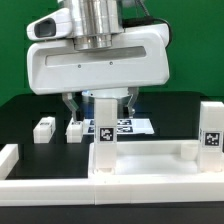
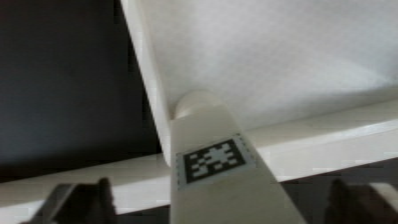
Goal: Assemble desk
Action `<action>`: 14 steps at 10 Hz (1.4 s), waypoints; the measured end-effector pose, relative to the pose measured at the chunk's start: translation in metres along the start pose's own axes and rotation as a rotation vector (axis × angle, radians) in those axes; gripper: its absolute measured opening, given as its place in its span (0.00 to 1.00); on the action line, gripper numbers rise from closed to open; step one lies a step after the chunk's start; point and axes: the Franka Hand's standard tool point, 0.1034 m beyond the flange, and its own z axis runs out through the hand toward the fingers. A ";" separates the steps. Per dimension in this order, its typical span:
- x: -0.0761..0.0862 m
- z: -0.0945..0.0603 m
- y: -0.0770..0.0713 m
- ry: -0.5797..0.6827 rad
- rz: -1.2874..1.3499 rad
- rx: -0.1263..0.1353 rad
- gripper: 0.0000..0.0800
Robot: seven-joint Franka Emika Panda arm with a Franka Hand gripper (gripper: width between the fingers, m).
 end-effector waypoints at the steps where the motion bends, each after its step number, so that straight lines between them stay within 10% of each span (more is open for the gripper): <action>1: 0.000 0.000 0.000 0.000 0.065 0.000 0.54; 3: 0.000 0.000 0.000 0.000 0.195 0.000 0.36; 8: 0.002 0.001 -0.006 0.001 0.682 0.002 0.36; 12: 0.006 0.004 -0.017 -0.020 1.402 0.107 0.36; 14: 0.006 0.005 -0.022 -0.008 1.466 0.111 0.36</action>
Offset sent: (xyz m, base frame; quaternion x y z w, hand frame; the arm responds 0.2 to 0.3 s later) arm 0.0000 0.0000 0.0000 0.0000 0.0000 0.1938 0.9810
